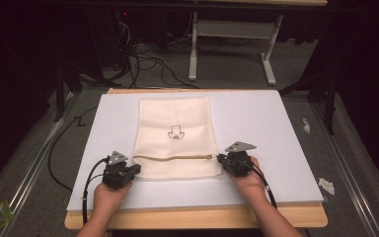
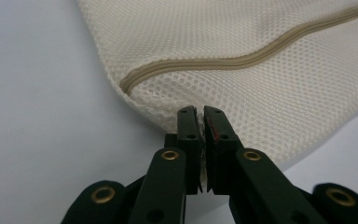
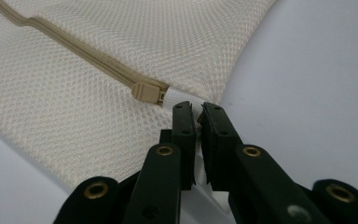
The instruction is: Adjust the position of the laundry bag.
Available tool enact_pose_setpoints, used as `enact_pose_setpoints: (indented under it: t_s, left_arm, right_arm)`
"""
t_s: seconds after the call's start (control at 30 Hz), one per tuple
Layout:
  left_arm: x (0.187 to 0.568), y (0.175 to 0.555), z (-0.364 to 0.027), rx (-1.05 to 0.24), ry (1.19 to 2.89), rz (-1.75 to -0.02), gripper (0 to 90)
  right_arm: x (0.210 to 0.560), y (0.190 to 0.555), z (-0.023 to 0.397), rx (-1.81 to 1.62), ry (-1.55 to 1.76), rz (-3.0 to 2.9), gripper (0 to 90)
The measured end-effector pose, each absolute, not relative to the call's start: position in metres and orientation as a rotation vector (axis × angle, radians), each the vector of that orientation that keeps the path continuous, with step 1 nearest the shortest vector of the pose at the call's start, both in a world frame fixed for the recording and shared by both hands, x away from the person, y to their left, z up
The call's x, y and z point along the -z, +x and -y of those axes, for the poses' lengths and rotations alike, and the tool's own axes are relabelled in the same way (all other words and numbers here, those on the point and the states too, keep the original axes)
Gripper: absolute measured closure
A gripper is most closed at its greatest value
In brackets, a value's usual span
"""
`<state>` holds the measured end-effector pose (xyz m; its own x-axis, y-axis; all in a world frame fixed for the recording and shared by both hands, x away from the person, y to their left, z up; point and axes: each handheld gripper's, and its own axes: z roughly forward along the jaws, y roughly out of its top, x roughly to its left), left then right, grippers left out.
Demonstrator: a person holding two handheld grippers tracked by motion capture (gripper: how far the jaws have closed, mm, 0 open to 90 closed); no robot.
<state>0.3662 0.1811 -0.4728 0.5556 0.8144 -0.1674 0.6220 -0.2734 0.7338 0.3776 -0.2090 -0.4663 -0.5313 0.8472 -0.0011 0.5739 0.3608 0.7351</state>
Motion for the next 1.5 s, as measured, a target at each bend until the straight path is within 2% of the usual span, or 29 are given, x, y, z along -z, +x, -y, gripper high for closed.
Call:
enact_pose_setpoints:
  t_s: [0.4,0.57,0.83,0.9,1.0,1.07,1.13,1.17,1.2,1.33,1.4,1.5]
  left_arm:
    - [0.470,0.360,-0.130,-0.228,2.067,-1.006,86.5]
    - [0.469,0.345,-0.114,-0.165,2.105,-0.919,86.4]
    - [0.470,0.333,-0.104,-0.107,2.158,-0.830,84.7]
    - [0.470,0.334,-0.106,-0.109,2.155,-0.826,81.9]
    - [0.467,0.336,-0.110,-0.126,2.116,-0.842,71.4]
    - [0.464,0.336,-0.114,-0.188,2.079,-0.853,64.6]
    - [0.463,0.336,-0.117,-0.222,2.060,-0.860,56.1]
    - [0.461,0.336,-0.120,-0.278,2.021,-0.881,56.1]
    - [0.461,0.337,-0.126,-0.324,1.984,-0.910,49.4]
    - [0.463,0.342,-0.137,-0.341,1.934,-0.978,44.2]
    - [0.463,0.342,-0.141,-0.367,1.934,-0.978,45.9]
    - [0.463,0.342,-0.144,-0.386,1.926,-0.975,46.4]
  right_arm:
    - [0.459,0.343,0.273,-0.957,1.291,-2.207,85.3]
    - [0.458,0.322,0.290,-0.928,1.291,-2.215,85.1]
    - [0.460,0.295,0.310,-0.914,1.313,-2.219,83.6]
    - [0.461,0.294,0.311,-0.916,1.331,-2.204,82.0]
    - [0.462,0.295,0.314,-0.957,1.355,-2.193,73.0]
    - [0.462,0.296,0.316,-0.980,1.367,-2.169,67.6]
    - [0.462,0.296,0.316,-0.986,1.376,-2.155,66.9]
    - [0.462,0.298,0.317,-0.998,1.379,-2.145,66.5]
    - [0.463,0.302,0.320,-1.039,1.434,-2.124,66.1]
    - [0.471,0.309,0.317,-1.040,1.482,-2.166,63.7]
    - [0.474,0.311,0.311,-1.010,1.497,-2.184,61.9]
    - [0.473,0.310,0.307,-0.972,1.462,-2.208,69.9]
